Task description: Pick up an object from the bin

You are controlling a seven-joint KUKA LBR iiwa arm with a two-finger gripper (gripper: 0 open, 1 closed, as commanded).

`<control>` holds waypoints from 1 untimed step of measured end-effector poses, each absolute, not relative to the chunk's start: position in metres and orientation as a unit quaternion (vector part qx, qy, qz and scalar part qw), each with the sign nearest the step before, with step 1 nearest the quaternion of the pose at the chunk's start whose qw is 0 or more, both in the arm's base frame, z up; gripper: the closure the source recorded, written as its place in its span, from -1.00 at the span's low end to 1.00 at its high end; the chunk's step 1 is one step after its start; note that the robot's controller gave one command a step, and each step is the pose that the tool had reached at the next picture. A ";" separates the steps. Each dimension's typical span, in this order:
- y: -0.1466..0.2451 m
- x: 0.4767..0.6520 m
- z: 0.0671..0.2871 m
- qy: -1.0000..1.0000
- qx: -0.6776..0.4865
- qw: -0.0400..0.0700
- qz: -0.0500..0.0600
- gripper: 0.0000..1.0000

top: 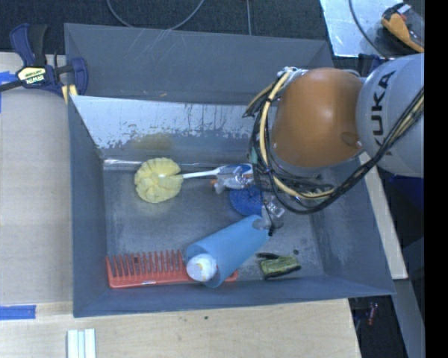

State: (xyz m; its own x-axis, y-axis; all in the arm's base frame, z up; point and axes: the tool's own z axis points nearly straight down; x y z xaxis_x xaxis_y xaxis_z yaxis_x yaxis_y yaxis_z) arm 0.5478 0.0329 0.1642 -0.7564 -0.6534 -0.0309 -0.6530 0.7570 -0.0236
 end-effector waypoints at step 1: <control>0.034 0.543 0.187 0.919 -0.395 0.017 -0.006 -1.00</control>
Offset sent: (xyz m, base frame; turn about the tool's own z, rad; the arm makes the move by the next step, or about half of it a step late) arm 0.0189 0.0143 0.1090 0.2226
